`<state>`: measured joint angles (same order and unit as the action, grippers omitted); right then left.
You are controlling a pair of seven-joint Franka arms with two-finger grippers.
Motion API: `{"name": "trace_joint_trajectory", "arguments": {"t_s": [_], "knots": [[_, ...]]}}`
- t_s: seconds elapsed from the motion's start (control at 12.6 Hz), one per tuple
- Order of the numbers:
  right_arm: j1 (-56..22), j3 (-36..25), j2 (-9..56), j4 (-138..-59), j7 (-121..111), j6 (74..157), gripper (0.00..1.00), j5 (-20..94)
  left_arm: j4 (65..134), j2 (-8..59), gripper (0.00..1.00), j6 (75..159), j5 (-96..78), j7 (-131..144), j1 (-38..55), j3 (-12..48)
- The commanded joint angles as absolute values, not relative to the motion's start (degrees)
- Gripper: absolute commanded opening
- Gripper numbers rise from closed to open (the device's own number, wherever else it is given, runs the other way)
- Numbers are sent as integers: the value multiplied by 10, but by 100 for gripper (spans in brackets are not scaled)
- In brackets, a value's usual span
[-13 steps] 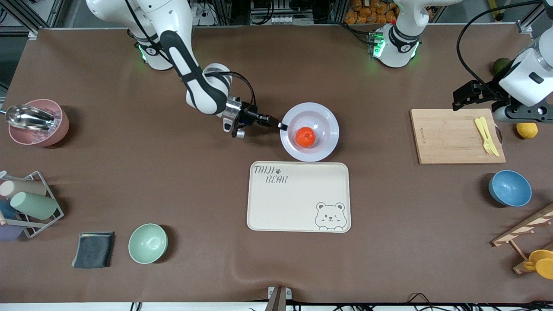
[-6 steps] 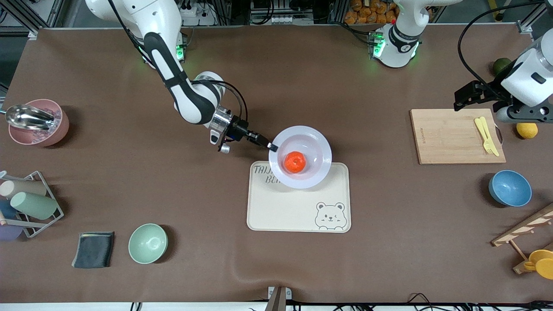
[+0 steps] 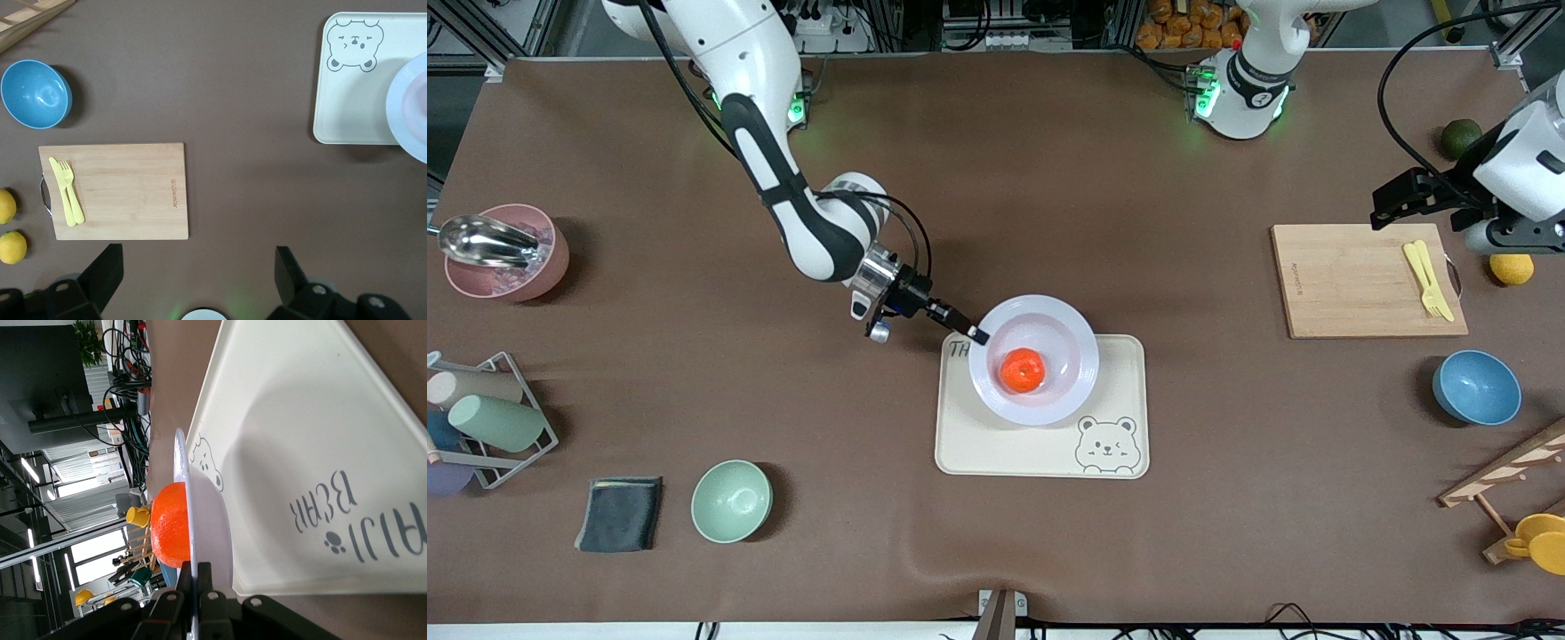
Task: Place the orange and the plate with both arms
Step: 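Lift the plate with the right gripper and carry it over the tray, then lower the plate onto the bear tray and open the right gripper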
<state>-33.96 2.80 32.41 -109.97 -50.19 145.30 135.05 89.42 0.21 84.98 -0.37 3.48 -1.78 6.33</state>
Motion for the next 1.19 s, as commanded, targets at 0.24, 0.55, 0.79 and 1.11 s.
{"name": "trace_joint_trajectory", "arguments": {"t_s": [0.24,0.55,0.79,1.11], "knots": [[-342,34,408,-998,-514,1499,0,1358,893,-1,100,856,-9,30,-18,67],[-338,34,429,-983,-526,1501,0,1355,895,1,100,858,-9,33,-18,69],[-335,34,431,-981,-519,1503,46,1357,895,1,100,859,-8,33,-18,69],[-335,34,438,-976,-518,1526,58,1353,894,0,100,862,-8,30,-21,69]]}}
